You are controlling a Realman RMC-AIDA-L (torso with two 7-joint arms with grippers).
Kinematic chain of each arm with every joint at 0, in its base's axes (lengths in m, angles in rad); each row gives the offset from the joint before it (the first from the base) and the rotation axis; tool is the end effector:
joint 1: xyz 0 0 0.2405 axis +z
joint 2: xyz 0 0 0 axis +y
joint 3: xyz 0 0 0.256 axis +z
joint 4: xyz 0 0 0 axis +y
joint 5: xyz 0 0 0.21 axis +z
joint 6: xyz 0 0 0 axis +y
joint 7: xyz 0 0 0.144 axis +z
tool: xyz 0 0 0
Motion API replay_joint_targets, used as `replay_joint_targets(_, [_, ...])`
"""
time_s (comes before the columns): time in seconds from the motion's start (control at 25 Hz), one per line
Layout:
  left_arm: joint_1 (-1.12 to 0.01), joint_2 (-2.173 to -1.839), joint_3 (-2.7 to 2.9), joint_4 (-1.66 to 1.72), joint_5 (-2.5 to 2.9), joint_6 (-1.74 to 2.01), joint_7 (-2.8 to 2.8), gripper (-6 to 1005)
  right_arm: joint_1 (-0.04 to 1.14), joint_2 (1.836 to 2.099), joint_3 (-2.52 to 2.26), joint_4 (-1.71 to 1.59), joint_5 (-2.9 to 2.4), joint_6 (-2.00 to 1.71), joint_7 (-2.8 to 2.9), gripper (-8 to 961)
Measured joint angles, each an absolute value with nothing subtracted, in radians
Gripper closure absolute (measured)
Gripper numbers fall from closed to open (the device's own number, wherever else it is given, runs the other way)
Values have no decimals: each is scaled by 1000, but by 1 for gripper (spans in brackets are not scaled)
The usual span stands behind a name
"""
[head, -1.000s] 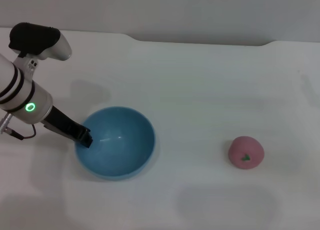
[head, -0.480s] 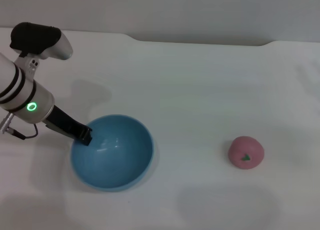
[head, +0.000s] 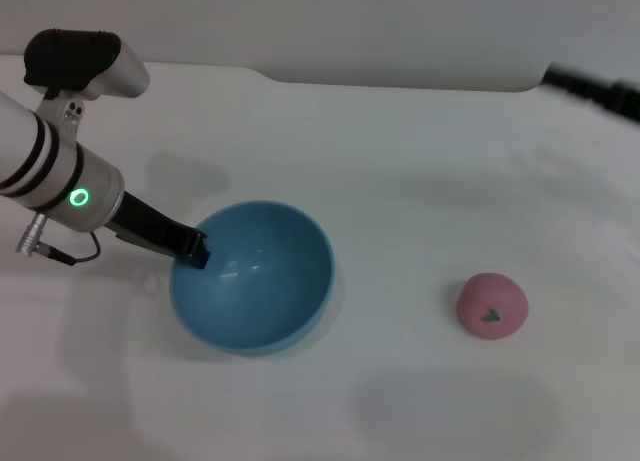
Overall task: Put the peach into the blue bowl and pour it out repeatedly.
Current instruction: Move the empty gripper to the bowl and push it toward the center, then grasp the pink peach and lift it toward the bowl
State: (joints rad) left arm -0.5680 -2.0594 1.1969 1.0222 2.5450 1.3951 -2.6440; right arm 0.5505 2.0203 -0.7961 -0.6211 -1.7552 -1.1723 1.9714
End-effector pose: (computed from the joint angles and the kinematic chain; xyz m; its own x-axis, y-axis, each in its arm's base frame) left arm -0.2616 0.3555 -0.0047 0.4259 0.9048 -0.0026 0.8253 -0.3896 -0.4088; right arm 0.2756 0.3894 0.0302 0.3162 -0.6340 -0.7057 -0.9113 -0.4098 -0.0401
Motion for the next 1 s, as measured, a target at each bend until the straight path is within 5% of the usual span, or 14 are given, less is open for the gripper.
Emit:
replay_joint_targets(0.28, [-573,-2061,1198,1017,2537,1385,-2645,1000,672,2007,-796,-724,-2294,-1331,2267,267])
replay_joint_targets(1.0, [-582,-2060,1196,1017,2534,1365,-2645,1000,718,2070,-1013,-754,-2534,-1393,2330,269])
